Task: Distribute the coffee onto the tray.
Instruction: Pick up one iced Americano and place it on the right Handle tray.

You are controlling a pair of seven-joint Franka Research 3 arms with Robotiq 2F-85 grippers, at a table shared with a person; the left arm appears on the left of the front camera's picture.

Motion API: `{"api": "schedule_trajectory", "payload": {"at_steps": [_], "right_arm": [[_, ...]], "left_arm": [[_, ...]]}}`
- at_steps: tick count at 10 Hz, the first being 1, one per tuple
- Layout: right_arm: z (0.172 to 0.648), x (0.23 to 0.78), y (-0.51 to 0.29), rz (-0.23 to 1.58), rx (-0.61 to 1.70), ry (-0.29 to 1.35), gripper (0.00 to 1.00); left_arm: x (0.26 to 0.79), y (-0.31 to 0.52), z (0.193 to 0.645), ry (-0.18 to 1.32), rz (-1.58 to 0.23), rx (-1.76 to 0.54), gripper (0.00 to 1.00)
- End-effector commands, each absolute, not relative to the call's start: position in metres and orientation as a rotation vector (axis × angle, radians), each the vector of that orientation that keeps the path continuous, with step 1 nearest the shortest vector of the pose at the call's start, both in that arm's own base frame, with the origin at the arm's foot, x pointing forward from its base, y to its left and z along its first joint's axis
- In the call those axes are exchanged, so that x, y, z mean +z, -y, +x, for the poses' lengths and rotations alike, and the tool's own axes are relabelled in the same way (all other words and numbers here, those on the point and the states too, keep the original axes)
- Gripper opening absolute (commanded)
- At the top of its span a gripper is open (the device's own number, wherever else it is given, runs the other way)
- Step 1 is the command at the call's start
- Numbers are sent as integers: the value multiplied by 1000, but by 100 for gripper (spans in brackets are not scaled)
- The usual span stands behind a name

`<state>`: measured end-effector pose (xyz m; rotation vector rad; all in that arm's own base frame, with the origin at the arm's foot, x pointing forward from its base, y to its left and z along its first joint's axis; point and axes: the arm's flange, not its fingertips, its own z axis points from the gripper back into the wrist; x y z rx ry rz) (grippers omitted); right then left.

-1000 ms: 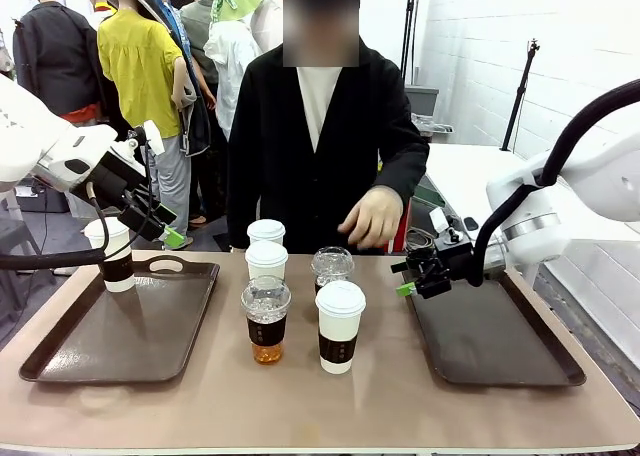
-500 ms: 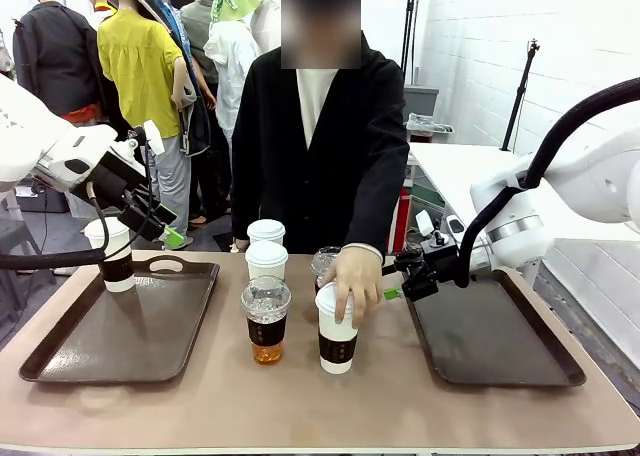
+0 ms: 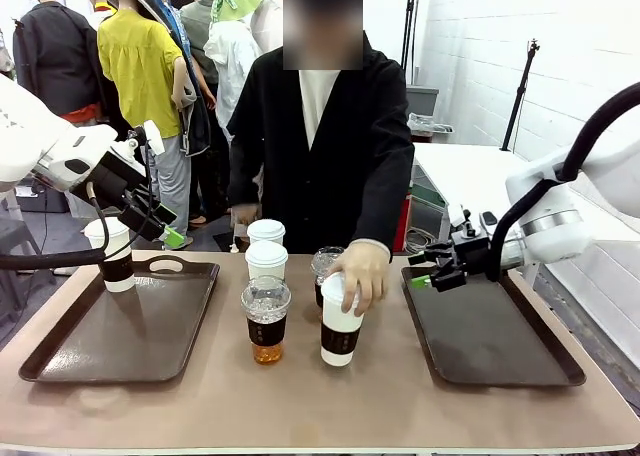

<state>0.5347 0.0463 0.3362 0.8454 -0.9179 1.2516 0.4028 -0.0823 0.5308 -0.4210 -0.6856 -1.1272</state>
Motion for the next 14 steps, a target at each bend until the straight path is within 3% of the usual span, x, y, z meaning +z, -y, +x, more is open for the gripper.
{"api": "schedule_trajectory", "payload": {"at_steps": [1,14], "right_arm": [[523,339,-47,843,1231,912,100],[531,337,-44,844,1248,918,100]], "left_arm": [[529,81,405,705,-446,-1136,100],[529,81,405,705,-446,-1136,100]]}}
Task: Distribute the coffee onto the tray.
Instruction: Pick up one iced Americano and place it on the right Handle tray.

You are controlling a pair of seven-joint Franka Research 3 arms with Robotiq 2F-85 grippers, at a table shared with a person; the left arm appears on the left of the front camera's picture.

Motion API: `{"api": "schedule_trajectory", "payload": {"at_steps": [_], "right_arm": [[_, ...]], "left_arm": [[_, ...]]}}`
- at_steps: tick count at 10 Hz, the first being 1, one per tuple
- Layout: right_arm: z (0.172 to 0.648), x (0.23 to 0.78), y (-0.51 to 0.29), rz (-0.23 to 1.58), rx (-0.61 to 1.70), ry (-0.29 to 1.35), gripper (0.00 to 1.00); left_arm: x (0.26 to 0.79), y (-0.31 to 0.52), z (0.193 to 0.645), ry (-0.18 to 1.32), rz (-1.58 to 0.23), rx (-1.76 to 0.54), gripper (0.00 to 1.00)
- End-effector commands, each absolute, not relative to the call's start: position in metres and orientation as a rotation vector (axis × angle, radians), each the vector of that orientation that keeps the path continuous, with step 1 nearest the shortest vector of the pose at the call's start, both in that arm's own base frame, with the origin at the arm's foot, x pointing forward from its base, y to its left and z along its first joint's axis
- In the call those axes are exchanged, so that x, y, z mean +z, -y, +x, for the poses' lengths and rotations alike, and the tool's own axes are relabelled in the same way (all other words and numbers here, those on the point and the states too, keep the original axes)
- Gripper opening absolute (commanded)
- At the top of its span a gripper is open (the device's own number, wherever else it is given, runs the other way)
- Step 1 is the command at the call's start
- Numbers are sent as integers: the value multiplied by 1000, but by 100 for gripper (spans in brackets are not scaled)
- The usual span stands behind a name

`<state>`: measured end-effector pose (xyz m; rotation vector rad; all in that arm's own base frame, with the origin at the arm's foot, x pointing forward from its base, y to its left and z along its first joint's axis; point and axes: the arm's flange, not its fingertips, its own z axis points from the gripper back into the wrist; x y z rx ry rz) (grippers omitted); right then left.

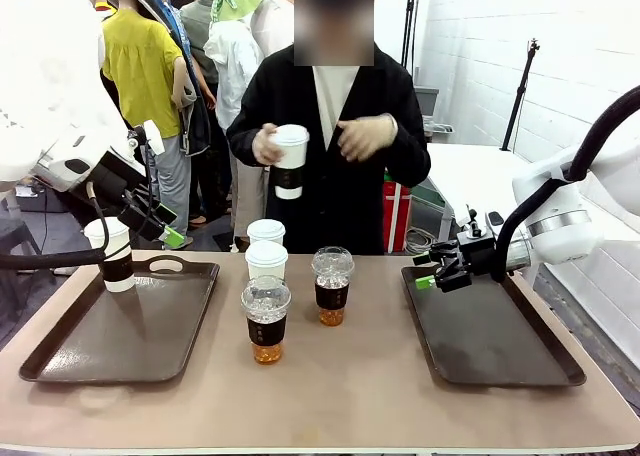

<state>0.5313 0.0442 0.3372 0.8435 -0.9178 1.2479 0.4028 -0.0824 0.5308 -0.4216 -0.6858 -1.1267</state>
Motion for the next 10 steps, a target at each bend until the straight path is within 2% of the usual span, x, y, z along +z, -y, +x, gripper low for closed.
{"api": "schedule_trajectory", "payload": {"at_steps": [1,5,10], "right_arm": [[538,332,-52,852,1258,922,100],[562,303,-86,944,1311,926,100],[571,276,-122,1074,1309,972,100]], "left_arm": [[529,81,405,705,-446,-1136,100],[529,81,405,705,-446,-1136,100],[529,81,405,705,-446,-1136,100]]}}
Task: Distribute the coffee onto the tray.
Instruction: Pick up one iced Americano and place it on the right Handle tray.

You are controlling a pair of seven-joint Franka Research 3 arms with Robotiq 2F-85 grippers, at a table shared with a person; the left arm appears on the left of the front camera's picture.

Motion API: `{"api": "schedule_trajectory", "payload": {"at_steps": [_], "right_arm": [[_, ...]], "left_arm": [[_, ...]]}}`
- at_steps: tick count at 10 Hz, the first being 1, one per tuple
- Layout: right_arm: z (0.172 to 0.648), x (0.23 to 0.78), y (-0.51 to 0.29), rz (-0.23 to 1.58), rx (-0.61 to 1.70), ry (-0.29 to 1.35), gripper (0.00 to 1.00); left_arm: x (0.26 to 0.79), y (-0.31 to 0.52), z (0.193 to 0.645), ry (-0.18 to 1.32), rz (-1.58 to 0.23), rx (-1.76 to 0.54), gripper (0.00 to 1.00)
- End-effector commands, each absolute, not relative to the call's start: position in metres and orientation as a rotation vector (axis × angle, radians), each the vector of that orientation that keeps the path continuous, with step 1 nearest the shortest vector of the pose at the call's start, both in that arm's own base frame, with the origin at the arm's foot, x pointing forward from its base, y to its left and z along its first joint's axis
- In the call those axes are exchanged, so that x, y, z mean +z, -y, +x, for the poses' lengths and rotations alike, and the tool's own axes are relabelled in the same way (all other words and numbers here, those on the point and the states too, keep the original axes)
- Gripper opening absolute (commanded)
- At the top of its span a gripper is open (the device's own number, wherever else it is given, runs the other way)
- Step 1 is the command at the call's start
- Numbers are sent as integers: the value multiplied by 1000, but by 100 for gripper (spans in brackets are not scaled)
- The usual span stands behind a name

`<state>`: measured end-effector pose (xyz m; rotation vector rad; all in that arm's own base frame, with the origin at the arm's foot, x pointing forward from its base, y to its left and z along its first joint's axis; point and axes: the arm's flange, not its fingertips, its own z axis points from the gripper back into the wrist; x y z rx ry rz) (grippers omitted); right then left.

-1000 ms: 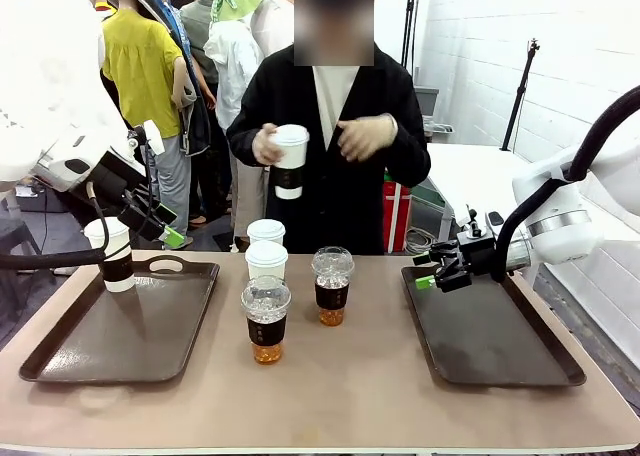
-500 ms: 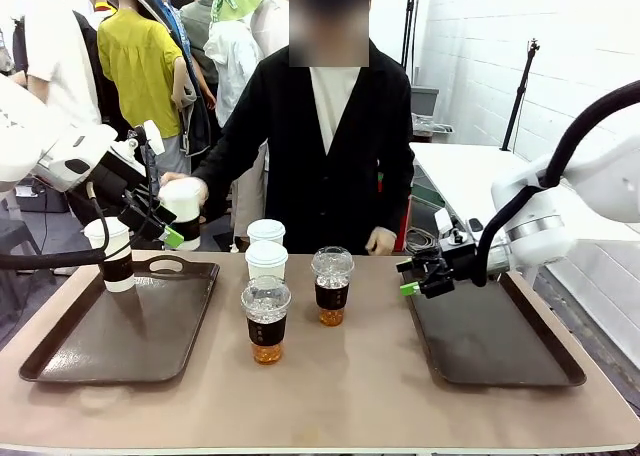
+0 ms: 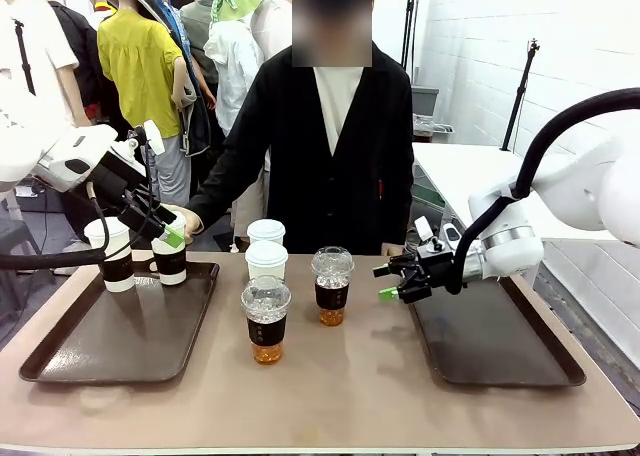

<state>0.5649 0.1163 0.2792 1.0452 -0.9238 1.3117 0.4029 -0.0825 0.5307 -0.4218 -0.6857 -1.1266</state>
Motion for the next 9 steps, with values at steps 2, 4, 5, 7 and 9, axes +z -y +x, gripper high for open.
{"api": "schedule_trajectory", "payload": {"at_steps": [2,4,5,7,9], "right_arm": [[573,267,-132,1074,1292,989,100],[572,261,-142,1091,1272,1005,100],[574,258,-146,1084,1265,1016,100],[579,254,-157,1093,1249,1045,100],[580,249,-166,1119,1254,1020,100]], "left_arm": [[529,81,405,705,-446,-1136,100],[529,81,405,705,-446,-1136,100],[529,81,405,705,-446,-1136,100],[529,81,405,705,-446,-1136,100],[529,81,405,705,-446,-1136,100]]}}
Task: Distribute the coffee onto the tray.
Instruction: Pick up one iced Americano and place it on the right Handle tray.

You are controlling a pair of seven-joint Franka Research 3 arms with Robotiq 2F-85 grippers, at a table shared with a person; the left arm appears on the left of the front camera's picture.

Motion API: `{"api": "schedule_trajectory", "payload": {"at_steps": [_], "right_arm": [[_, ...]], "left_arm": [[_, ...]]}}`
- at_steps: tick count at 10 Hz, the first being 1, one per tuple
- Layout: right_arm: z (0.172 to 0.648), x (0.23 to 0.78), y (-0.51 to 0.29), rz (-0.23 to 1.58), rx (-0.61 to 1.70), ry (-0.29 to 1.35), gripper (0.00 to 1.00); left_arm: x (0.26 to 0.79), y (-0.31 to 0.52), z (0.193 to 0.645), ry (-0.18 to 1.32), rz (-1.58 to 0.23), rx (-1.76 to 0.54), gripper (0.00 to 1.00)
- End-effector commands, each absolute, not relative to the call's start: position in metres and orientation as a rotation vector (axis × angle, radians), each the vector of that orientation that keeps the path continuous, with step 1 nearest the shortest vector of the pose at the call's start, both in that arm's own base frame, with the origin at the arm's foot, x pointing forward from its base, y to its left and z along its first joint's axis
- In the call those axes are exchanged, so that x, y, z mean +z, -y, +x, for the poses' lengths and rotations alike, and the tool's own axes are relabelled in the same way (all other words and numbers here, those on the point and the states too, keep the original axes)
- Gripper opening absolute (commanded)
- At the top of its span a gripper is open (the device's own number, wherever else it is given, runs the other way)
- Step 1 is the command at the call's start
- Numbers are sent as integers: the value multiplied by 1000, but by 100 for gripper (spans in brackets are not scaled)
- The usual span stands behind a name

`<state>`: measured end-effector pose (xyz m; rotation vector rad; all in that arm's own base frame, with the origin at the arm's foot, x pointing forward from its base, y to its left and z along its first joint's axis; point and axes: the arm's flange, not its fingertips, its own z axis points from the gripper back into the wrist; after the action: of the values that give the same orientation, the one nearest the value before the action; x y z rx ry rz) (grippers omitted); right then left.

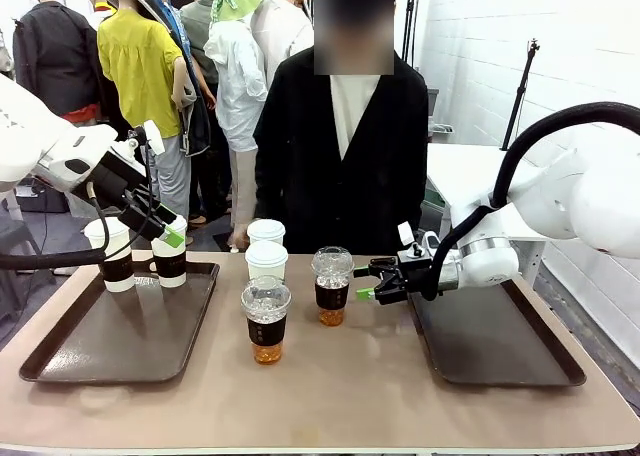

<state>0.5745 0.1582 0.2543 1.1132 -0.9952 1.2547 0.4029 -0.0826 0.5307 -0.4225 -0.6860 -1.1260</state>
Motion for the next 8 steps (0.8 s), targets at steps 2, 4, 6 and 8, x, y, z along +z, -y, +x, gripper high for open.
{"api": "schedule_trajectory", "payload": {"at_steps": [2,4,6,8], "right_arm": [[579,244,-172,1137,1252,1013,100],[583,241,-177,1147,1250,1029,100],[583,238,-182,1157,1246,1029,100],[581,237,-190,1178,1257,1011,100]], "left_arm": [[529,81,405,705,-446,-1136,100],[529,81,405,705,-446,-1136,100],[529,81,405,705,-446,-1136,100],[529,81,405,705,-446,-1136,100]]}}
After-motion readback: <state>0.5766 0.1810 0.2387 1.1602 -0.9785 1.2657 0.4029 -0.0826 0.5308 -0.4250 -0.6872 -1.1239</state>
